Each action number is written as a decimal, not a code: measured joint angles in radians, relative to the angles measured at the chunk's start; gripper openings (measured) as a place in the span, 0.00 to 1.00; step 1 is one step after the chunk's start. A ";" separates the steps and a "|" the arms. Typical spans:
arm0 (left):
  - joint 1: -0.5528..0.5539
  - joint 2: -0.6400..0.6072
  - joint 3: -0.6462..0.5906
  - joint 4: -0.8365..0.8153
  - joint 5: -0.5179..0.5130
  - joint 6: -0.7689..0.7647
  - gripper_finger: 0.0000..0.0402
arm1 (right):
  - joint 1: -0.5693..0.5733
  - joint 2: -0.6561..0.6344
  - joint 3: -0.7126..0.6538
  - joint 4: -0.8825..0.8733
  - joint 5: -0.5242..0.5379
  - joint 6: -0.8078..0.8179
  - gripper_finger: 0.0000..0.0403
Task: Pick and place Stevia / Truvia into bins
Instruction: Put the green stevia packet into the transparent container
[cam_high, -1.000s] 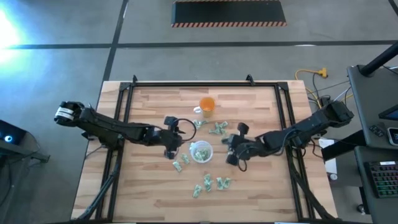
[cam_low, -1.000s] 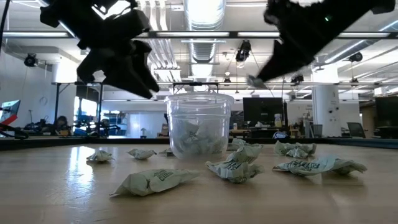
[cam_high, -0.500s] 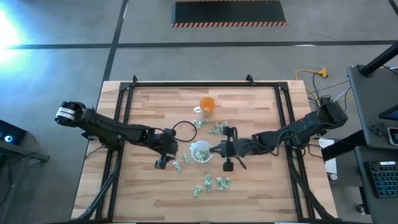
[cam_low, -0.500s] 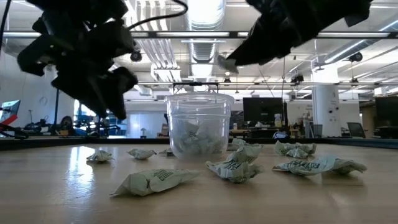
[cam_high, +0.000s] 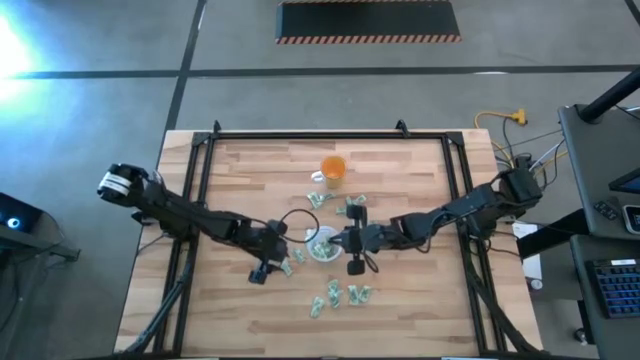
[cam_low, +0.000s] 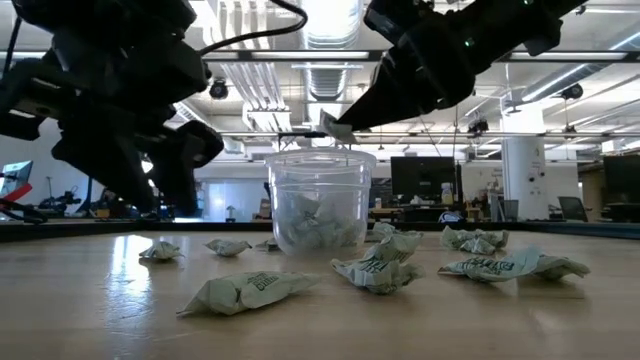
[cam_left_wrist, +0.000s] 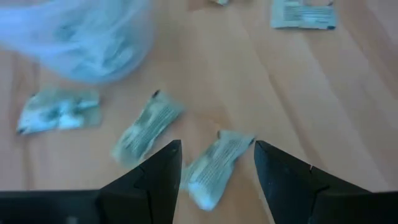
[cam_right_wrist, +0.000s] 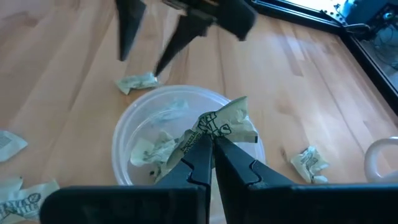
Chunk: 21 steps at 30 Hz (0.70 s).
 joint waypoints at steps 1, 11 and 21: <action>-0.008 0.009 -0.001 0.005 0.000 0.010 0.46 | -0.001 0.000 0.000 -0.001 0.000 -0.002 0.03; -0.018 0.073 -0.001 0.025 0.000 0.023 0.46 | -0.002 -0.002 0.000 -0.001 0.000 -0.024 0.21; -0.016 0.104 -0.001 -0.003 -0.010 0.025 0.29 | 0.008 -0.028 0.000 -0.031 0.000 -0.050 0.27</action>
